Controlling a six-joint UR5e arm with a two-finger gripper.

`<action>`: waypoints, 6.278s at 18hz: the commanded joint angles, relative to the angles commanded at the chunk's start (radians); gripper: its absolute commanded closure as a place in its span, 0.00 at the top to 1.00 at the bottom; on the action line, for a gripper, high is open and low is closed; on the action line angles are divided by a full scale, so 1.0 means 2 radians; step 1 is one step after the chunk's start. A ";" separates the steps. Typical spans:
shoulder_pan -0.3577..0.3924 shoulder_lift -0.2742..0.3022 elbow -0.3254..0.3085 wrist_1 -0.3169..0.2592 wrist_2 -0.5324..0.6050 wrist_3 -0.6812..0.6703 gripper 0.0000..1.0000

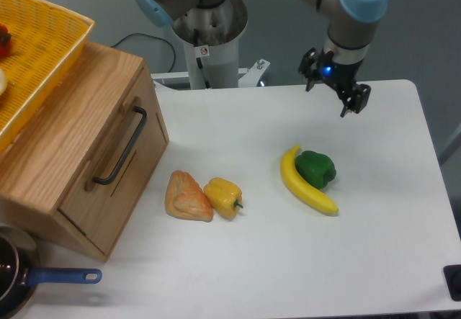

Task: Slide open the top drawer

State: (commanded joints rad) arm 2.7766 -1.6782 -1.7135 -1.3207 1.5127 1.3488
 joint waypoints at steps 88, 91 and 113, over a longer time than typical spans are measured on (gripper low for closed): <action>-0.217 -0.022 0.074 -0.087 -0.166 -0.372 1.00; -0.217 -0.023 0.072 -0.087 -0.166 -0.372 1.00; -0.226 -0.030 0.072 -0.085 -0.163 -0.373 1.00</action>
State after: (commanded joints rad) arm 2.3255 -1.7380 -1.5693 -1.4910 1.1873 0.6029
